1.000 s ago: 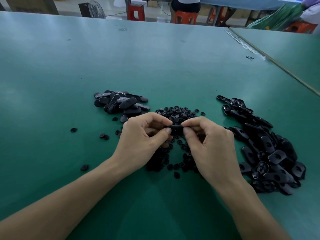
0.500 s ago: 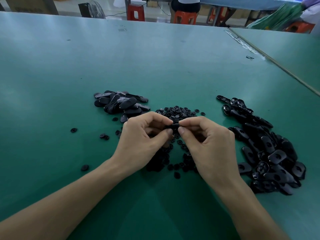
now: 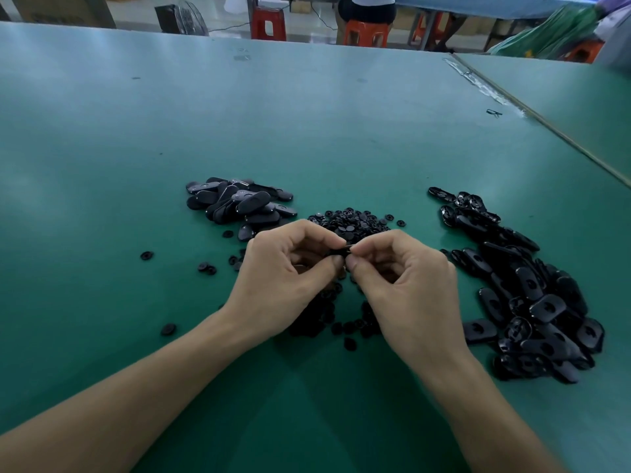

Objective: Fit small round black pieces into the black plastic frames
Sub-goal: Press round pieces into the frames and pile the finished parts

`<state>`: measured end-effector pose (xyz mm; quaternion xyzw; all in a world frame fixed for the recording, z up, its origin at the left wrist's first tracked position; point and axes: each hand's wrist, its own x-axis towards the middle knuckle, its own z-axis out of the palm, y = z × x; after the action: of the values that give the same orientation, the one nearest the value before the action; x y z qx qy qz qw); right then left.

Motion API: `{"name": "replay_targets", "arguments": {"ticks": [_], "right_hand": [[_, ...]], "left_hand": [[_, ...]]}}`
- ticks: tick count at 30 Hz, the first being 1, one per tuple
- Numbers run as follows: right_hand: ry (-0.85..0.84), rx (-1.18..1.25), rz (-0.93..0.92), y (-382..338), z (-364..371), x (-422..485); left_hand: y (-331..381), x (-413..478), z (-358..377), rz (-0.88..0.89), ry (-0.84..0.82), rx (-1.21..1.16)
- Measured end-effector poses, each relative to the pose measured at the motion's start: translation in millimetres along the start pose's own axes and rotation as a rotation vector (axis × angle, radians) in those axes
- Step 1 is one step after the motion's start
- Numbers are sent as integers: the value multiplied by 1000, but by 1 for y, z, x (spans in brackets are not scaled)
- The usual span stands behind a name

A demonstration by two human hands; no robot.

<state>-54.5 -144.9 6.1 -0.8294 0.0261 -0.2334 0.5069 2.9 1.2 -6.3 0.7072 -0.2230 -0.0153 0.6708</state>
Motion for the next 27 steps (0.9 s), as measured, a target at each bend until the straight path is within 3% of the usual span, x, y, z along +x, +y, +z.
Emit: {"name": "replay_targets", "arguments": {"ticks": [11,22,27], "right_hand": [[-68,56,52,4,0,1],[24,33,97,1,2,0],[-15,66,54,-2,4,-1]], "left_hand": [[2,-1,-1,0,-14,20],[3,-2,1,35,0,62],[2,-1,1,41,49,77]]}}
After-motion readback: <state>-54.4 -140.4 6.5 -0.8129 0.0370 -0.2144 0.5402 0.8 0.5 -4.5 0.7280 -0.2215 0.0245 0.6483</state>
